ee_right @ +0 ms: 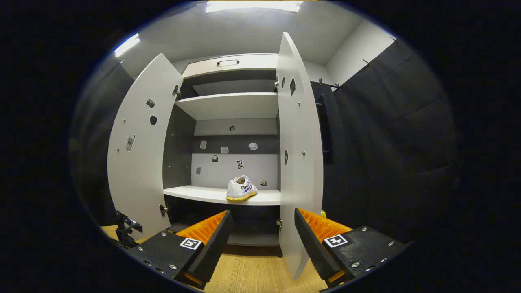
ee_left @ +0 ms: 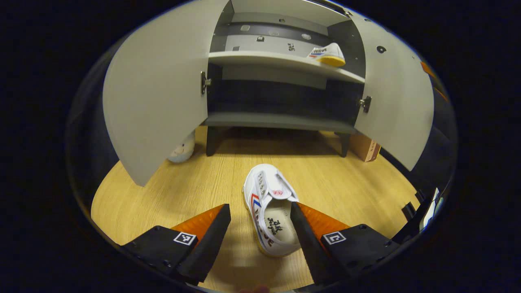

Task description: Grab one shoe with the right hand and put it into the shoe cabinet, grab the other shoe with the left hand and put it into the shoe cabinet; then close the right door with the right hand and the left door with the left hand.

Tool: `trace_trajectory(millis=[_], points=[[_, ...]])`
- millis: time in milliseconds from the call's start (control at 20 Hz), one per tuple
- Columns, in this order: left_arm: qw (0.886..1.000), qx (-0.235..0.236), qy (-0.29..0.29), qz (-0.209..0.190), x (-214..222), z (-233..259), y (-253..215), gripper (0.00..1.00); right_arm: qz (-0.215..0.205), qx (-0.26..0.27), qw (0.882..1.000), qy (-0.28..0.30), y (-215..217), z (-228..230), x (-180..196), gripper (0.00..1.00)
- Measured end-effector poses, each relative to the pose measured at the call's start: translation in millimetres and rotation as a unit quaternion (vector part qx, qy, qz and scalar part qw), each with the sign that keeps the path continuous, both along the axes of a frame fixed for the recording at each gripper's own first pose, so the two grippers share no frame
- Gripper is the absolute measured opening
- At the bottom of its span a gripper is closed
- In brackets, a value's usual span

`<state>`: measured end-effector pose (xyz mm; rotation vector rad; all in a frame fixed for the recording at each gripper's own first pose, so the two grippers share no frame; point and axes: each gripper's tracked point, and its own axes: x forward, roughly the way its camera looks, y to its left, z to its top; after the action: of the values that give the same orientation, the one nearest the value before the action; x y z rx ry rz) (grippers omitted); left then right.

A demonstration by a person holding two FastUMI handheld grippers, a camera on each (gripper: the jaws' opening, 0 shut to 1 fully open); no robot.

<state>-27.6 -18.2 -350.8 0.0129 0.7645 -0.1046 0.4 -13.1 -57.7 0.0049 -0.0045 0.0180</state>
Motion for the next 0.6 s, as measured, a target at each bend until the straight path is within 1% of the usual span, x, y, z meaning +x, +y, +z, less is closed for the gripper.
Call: trace_trajectory(millis=[50, 100, 250, 450, 500, 600], points=[[1.0, 0.009, 0.009, 0.001, 2.7, -11.7, 3.1, 0.97, -0.002, 0.0, 1.0, 0.001, -3.5, 0.6, -2.2, 0.93], [1.0, 0.017, 0.013, 0.004, 7.9, -19.2, 7.5, 0.97, -0.005, 0.0, 1.0, 0.0, -6.8, 1.9, -3.9, 0.93], [1.0, 0.006, 0.011, 0.016, 29.0, -34.7, 9.4, 1.0, -0.013, -0.001, 1.0, 0.0, -16.3, 3.3, -7.9, 0.93], [0.999, 0.014, 0.011, 0.039, 56.3, -52.9, 18.8, 0.99, -0.02, -0.002, 1.0, 0.003, -27.1, 6.1, -9.1, 0.93], [0.999, 0.011, 0.006, 0.041, 63.6, -54.7, 18.7, 0.99, -0.022, -0.006, 1.0, 0.004, -29.9, 5.8, -9.3, 0.93], [0.999, 0.015, -0.004, 0.031, 73.9, -56.7, 18.6, 1.0, -0.024, -0.01, 1.0, 0.009, -33.2, 5.7, -9.1, 0.93]])
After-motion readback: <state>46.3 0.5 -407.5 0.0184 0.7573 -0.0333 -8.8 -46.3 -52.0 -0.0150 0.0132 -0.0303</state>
